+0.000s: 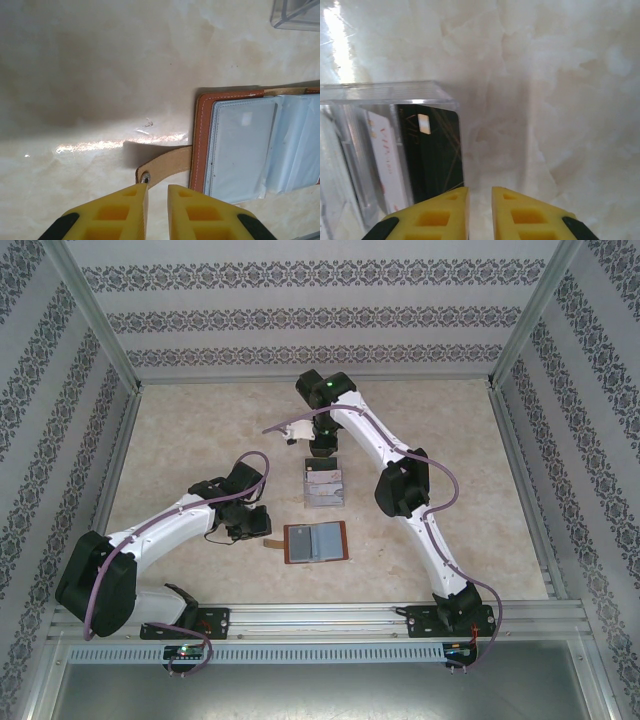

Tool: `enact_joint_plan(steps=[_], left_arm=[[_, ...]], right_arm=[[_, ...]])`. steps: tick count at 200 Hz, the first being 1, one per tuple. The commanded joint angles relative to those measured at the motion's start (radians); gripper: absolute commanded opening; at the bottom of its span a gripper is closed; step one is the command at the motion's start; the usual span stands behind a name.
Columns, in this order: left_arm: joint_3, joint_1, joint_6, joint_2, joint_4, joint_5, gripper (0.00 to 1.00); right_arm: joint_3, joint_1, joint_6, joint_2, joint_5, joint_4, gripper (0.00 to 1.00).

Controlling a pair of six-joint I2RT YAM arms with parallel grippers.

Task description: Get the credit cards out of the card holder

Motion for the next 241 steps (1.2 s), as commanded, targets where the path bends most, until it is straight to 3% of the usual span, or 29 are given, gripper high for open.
enact_joint_plan(steps=[1,37,85,163,241], left_arm=[[0.029,0.012,0.015,0.004,-0.032,-0.005,0.17],[0.030,0.012,0.014,0.000,-0.021,0.003,0.18],[0.052,0.013,0.018,-0.012,0.008,0.014,0.18],[0.067,0.013,0.044,-0.007,0.026,0.057,0.17],[0.037,-0.001,0.022,0.005,0.095,0.105,0.17]], right_arm=[[-0.019,-0.003,0.020,-0.049,0.033,0.038,0.20],[-0.025,-0.003,0.062,-0.062,0.020,0.046,0.20],[-0.132,0.006,0.200,-0.192,-0.021,0.171,0.21],[-0.619,0.071,0.526,-0.537,-0.093,0.507,0.21],[-1.018,0.136,0.871,-0.815,-0.006,0.728,0.21]])
